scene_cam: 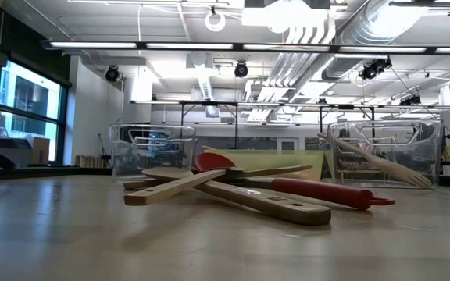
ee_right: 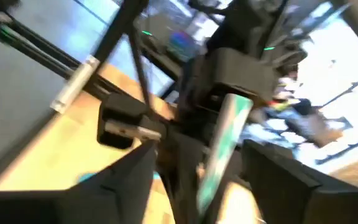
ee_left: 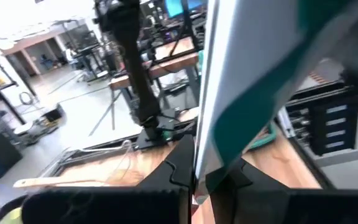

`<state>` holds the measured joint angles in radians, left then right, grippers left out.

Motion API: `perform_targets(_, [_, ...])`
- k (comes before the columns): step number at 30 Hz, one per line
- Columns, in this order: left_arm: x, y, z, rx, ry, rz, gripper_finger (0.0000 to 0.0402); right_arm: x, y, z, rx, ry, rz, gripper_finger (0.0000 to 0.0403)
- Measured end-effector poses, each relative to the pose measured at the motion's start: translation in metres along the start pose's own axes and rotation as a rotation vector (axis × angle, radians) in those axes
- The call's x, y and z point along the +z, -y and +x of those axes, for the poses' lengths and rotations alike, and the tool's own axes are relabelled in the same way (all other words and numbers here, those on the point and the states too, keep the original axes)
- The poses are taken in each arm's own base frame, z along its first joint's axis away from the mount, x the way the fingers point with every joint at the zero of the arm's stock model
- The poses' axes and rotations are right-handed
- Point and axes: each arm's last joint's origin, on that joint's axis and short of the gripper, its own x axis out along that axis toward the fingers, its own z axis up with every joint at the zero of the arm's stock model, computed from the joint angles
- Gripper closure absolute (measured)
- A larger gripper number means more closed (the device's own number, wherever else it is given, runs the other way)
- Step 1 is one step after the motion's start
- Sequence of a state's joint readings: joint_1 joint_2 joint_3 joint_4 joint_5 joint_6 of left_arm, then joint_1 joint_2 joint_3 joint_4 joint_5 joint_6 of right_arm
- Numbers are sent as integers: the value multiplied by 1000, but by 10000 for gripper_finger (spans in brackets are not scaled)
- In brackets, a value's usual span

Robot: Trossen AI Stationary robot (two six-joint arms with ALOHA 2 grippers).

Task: Pick & Place Kitchen Items
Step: Put the white table knife into the left transparent bin

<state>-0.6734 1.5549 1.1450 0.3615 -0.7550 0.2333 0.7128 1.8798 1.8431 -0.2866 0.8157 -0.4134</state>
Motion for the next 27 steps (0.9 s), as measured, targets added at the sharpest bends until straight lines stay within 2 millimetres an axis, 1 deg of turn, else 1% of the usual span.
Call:
perform_targets(3, [4,-6,-4,44,-15,6,383,9,-8,-22,-134,-27,-72,135])
perform_targets(6, [11,-18,-12,120,-45,21,383,14,-18,-43,-288,-91,-127,120])
perform_targets(9, [23,-39,-17,228,-112,55,383,14,-25,-57,-389,-146,-163,120])
perform_targets(11, [31,-59,-21,297,-161,66,383,14,-28,-64,-434,-172,-179,123])
perform_targets(13, [40,-83,-23,348,-208,54,383,13,-30,-69,-485,-197,-187,127])
perform_targets(15, [46,-112,-24,418,-264,21,383,13,-30,-71,-521,-215,-190,129])
perform_targets(19, [49,-174,-25,540,-388,-90,383,9,-31,-71,-524,-216,-184,128])
perform_targets(22, [41,-218,-24,571,-484,-193,384,5,-31,-70,-525,-224,-205,129])
perform_targets(25, [25,-260,-24,599,-573,-295,384,2,-30,-67,-532,-230,-202,131])
perform_targets(27, [13,-284,-24,611,-623,-357,384,0,-29,-65,-538,-236,-201,132])
